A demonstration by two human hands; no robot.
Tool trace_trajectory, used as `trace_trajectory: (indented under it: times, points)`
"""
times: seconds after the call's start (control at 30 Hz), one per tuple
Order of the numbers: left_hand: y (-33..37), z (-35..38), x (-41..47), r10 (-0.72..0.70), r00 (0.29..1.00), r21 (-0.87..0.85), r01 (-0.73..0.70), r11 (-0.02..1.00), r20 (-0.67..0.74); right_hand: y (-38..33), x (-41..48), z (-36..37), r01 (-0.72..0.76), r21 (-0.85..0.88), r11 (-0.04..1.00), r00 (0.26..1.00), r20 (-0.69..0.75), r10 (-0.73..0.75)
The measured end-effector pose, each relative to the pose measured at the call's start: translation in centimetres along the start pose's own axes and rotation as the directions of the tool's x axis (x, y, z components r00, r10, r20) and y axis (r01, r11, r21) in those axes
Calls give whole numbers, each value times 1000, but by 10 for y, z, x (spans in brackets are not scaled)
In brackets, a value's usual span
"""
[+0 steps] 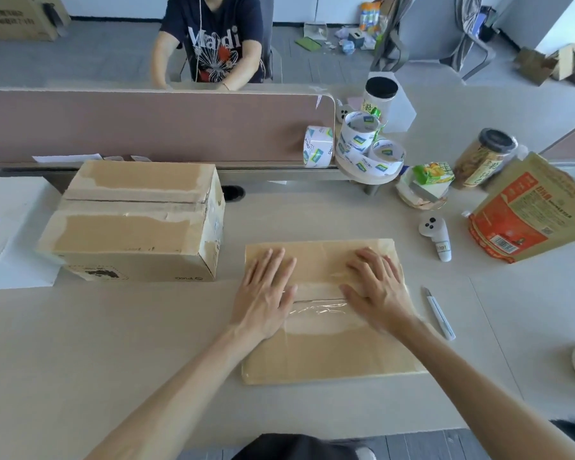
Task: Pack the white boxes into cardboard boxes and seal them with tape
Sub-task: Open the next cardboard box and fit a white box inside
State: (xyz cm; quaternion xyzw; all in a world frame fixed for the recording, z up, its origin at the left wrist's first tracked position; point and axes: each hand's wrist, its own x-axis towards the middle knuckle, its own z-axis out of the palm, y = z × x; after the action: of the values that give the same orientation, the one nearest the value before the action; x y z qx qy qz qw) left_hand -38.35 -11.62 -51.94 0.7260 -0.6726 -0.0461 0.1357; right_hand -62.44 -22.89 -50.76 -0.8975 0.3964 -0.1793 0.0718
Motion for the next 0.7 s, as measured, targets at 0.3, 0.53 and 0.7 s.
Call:
trace_trajectory:
  times: [0.3, 0.53, 0.7]
  points:
    - [-13, -4, 40, -37, 999, -65, 37, 997, -3, 11, 43, 9, 1, 7, 1000, 999, -48, -1]
    - [-4, -8, 58, -90, 992, 50, 85, 995, 91, 21, 60, 10, -5, 61, 998, 999, -44, 8]
    - [10, -18, 80, -142, 980, 49, 137, 989, 141, 21, 66, 8, -126, 127, 984, 992, 17, 124]
